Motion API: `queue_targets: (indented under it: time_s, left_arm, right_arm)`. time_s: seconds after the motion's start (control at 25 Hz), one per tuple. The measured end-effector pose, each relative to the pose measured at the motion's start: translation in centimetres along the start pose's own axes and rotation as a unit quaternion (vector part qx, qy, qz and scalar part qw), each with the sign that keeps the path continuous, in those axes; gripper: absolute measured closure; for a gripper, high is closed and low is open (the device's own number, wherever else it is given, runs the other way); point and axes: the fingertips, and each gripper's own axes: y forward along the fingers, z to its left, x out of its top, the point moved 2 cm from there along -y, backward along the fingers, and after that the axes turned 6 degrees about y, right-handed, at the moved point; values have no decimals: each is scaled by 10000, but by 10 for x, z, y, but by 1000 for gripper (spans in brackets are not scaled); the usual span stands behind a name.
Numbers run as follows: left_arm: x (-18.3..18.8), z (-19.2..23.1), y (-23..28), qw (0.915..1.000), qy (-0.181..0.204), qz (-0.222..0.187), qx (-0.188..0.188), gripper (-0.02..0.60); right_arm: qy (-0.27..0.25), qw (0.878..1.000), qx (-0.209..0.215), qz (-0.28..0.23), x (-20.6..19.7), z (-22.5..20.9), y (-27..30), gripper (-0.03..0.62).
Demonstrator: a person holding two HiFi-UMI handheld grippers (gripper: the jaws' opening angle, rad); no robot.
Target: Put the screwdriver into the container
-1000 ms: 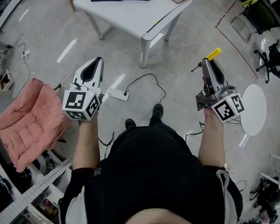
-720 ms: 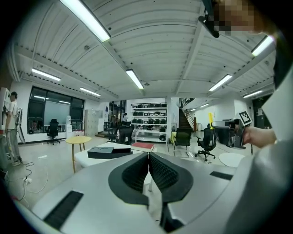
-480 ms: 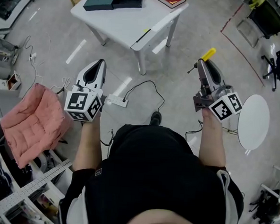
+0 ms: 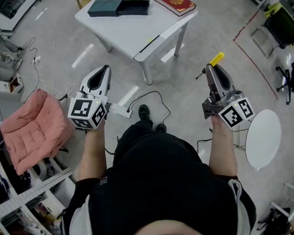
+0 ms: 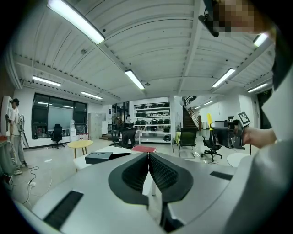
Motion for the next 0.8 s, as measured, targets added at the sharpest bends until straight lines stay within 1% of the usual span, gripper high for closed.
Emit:
queue_targets:
  time_s: [0.16,0.4,0.6,0.8]
  left_arm:
    - [-1,11,15,10000,-54,-52,45,565]
    - [-4,41,54,9998,-132,-133,63,565]
    - [-4,79,94,9997,-180,-168,12,565]
    - [-1,123,128,9994,-233,-250,-14,565]
  right_arm:
    - [-11,10000,4,82,0,-10,15,516]
    - [-102,9997,-19,214,3,-31,58,516]
    - [-163,9995,-90,243,8,-50,109,516]
    - [-222,9991,-106,333,9,-59,165,516]
